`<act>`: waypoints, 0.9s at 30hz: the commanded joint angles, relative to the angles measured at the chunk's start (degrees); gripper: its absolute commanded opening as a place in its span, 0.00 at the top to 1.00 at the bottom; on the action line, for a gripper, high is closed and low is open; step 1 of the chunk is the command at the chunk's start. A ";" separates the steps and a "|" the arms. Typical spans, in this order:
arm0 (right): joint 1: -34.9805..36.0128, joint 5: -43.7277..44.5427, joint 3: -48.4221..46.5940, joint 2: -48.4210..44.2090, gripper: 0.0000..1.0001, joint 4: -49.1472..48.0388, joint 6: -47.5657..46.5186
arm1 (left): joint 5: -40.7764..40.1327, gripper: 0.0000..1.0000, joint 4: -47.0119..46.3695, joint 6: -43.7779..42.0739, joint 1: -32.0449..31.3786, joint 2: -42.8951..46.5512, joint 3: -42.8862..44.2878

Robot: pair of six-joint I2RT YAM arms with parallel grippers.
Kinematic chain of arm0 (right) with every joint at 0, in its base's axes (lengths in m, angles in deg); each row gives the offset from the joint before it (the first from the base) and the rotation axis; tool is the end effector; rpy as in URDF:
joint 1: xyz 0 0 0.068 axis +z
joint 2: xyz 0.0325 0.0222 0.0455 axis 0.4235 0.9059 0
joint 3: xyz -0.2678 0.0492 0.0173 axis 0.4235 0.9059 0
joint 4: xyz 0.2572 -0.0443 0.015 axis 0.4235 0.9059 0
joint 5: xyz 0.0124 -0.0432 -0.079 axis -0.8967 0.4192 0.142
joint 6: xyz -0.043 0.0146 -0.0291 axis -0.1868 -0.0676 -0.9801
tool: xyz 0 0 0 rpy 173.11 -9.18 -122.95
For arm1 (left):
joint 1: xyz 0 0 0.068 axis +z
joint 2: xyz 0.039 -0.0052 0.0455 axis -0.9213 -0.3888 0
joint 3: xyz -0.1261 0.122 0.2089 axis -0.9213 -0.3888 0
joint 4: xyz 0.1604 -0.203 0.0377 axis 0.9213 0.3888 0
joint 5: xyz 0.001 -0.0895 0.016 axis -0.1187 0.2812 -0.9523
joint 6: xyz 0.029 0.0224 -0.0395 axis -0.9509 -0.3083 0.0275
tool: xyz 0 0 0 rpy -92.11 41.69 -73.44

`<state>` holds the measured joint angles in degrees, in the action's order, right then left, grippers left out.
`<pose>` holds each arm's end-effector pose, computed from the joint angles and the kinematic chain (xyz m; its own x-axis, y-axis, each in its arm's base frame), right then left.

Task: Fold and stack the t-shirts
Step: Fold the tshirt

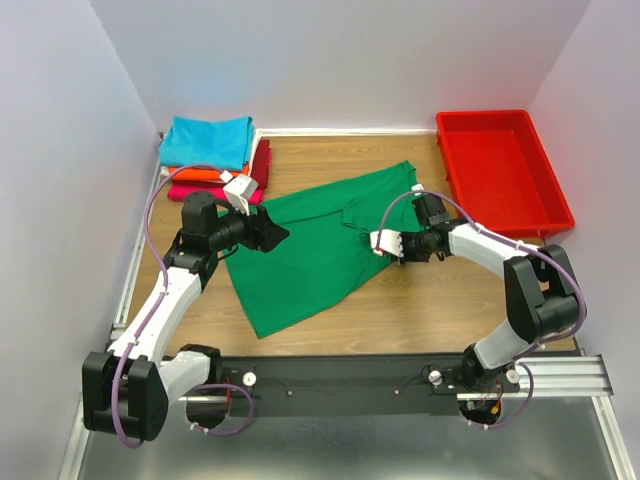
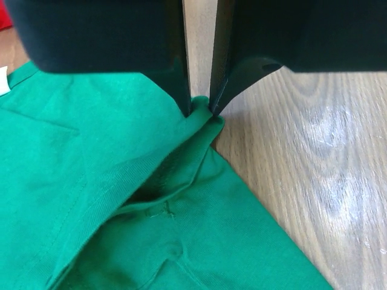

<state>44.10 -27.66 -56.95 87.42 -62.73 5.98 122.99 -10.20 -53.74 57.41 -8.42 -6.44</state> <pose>0.2739 0.1071 0.1645 0.1985 -0.8942 -0.4013 -0.9466 -0.0687 -0.3151 0.2288 -0.0613 0.2774 -0.5152 -0.0812 -0.8532 0.5998 0.6770 -0.4266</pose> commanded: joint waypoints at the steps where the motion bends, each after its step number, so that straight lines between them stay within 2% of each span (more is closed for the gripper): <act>1: -0.24 0.61 -0.63 -1.70 0.76 -1.09 1.35 | 1.49 0.28 -1.27 0.23 0.14 0.70 -0.72; 3: -0.24 0.70 -0.37 -2.67 0.69 -1.00 1.79 | 1.49 0.28 -1.27 0.23 0.05 0.61 -0.72; 5: -0.24 0.87 0.25 -4.42 0.54 -0.91 1.88 | 1.49 0.28 -1.27 0.23 0.05 0.70 -0.72; 9: -0.15 -0.27 1.65 -7.94 0.44 0.40 1.36 | 1.49 0.28 -1.19 0.32 0.05 0.44 -0.81; 16: -0.24 -0.45 5.95 -8.48 0.44 3.49 -5.06 | 1.58 0.28 -1.36 0.23 0.05 0.26 -0.81; 27: -0.15 -1.85 4.65 -3.73 0.46 2.17 -5.16 | 1.75 0.28 -1.36 0.32 0.05 -0.27 -0.89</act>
<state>44.10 -27.90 -51.13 81.34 -60.56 1.41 123.05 -10.39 -53.74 57.41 -8.45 -6.46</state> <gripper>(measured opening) 0.549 0.723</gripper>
